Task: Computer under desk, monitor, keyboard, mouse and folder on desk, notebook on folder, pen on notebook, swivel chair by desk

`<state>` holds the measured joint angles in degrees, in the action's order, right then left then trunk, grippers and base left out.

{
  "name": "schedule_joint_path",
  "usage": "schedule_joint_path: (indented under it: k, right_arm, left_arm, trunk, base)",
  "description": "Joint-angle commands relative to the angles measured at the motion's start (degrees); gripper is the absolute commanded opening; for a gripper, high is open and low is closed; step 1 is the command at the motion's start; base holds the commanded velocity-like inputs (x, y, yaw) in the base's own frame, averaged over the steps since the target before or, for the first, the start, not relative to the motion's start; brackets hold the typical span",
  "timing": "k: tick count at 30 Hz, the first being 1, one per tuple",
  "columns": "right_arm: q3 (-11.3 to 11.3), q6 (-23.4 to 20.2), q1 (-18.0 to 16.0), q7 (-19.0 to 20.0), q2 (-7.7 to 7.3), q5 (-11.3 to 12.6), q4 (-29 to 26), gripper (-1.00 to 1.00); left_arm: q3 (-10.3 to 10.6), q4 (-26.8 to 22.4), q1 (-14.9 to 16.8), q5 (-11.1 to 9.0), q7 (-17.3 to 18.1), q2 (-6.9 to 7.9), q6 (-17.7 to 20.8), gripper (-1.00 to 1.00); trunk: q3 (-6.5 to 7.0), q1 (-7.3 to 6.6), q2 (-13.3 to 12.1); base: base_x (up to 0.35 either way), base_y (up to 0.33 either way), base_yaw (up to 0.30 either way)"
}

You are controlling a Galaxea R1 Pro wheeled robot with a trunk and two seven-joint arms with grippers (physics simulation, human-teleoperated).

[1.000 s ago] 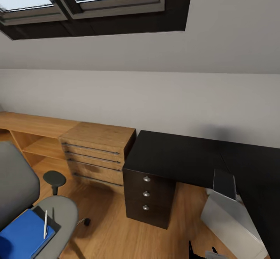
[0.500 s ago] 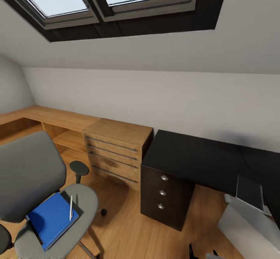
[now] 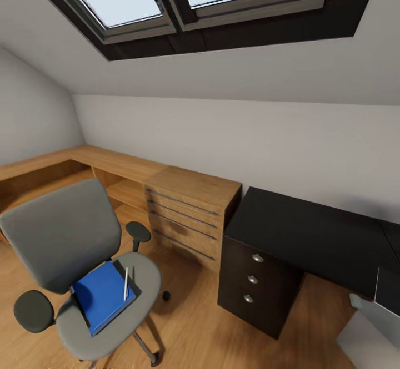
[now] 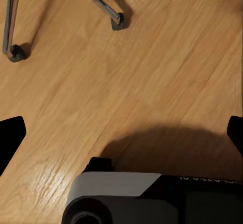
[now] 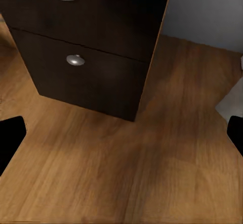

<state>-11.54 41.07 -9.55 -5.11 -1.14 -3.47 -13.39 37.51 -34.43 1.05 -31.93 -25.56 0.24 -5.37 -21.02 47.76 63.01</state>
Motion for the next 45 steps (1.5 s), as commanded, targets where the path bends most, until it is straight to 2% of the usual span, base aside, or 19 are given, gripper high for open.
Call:
schedule_joint_path:
  k: [1,4,15,25,36,45]
  right_arm:
    - [0.0,0.1,0.0,-0.4,-0.1,-0.4,0.1,1.0]
    - [0.0,0.1,0.0,-0.4,-0.12,-0.4,0.4,1.0]
    - [0.1,0.2,0.0,-0.4,0.09,-0.4,0.6,1.0]
    - [0.1,0.2,0.0,-0.5,0.09,-0.5,0.6,1.0]
    - [0.1,0.6,0.0,-0.5,0.17,-0.5,0.7,1.0]
    - [0.2,2.9,0.0,-0.5,0.31,-0.5,0.9,1.0]
  left_arm:
    - [0.5,0.4,0.1,-0.4,0.0,0.02,-1.4,1.0]
    - [0.5,0.9,0.1,-0.3,0.6,0.01,-2.8,1.0]
    - [-1.4,1.1,0.1,-0.3,0.7,0.02,-3.6,1.0]
    - [-5.4,1.1,0.1,-0.2,0.7,0.32,-4.8,1.0]
    - [-6.8,1.0,0.1,-0.4,0.6,0.29,-4.7,1.0]
    - [-11.7,0.8,0.1,-0.4,1.1,0.33,-4.8,1.0]
  trunk:
    - [-0.06,0.0,0.0]
    - [-0.06,0.0,0.0]
    - [-0.06,0.0,0.0]
    - [-0.06,0.0,0.0]
    - [-0.06,0.0,0.0]
    - [-0.06,0.0,0.0]
  base:
    - [0.0,0.0,0.279]
    - [0.0,0.0,0.279]
    - [0.0,0.0,0.279]
    - [0.0,0.0,0.279]
    - [0.0,0.0,0.279]
    - [0.0,0.0,0.28]
